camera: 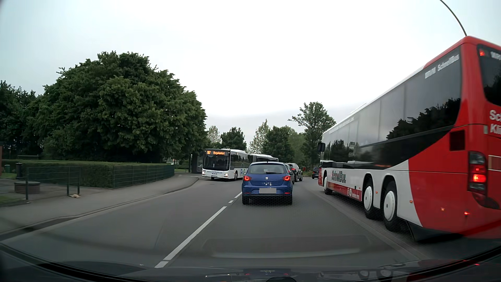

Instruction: Follow the waypoints while adhering to traffic rules and regulations

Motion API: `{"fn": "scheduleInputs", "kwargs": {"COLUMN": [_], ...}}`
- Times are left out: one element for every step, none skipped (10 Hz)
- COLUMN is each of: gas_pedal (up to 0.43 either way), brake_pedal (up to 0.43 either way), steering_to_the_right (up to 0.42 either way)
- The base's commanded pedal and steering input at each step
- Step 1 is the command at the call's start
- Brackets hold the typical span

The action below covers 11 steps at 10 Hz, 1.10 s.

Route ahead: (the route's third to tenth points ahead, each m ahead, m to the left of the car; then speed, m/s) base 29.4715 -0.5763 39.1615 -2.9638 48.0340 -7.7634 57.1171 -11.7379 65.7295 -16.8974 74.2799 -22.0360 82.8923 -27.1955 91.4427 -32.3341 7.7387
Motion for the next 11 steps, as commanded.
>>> {"fn": "scheduleInputs", "kwargs": {"gas_pedal": [0.079,0.079,0.079,0.079,0.079,0.079,0.079,0.079,0.079,0.098,0.098], "brake_pedal": [0.000,0.000,0.000,0.000,0.000,0.000,0.000,0.000,0.000,0.000,0.000], "steering_to_the_right": [0.036,0.035,0.034,0.033,0.027,0.023,0.020,0.020,0.020,0.021,0.022]}}
